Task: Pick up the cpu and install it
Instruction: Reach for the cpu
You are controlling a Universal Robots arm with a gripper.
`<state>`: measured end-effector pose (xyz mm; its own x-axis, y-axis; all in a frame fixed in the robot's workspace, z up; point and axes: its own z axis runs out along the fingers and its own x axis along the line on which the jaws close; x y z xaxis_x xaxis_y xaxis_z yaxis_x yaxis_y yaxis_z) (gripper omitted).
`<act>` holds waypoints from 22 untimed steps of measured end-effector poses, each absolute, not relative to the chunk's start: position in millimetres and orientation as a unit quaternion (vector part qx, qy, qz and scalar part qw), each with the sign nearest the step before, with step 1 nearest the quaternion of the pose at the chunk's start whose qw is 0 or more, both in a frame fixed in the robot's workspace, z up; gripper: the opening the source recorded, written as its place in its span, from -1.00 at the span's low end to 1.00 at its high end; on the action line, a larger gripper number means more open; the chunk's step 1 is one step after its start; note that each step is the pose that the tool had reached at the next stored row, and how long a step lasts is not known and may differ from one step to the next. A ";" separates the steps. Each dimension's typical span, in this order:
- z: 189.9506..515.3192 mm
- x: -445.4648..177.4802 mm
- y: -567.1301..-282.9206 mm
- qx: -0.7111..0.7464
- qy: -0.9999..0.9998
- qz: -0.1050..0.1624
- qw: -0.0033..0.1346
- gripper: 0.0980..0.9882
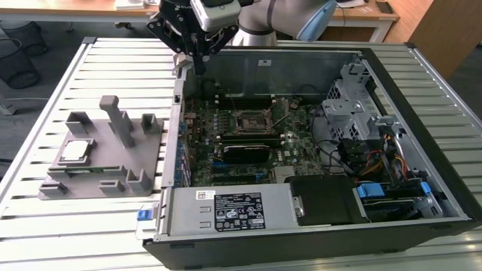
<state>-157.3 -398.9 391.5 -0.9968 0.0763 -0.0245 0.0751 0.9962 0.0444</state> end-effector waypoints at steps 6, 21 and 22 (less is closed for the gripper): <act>391.3 -159.9 -398.9 0.038 0.999 0.022 0.013 -0.98; 390.9 -166.9 -398.9 0.038 0.999 0.022 0.013 -0.98; 390.9 -167.3 -398.9 0.038 0.999 0.022 0.013 -0.98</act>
<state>-167.3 -398.9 390.9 -0.9968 0.0763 -0.0244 0.0751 0.9962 0.0444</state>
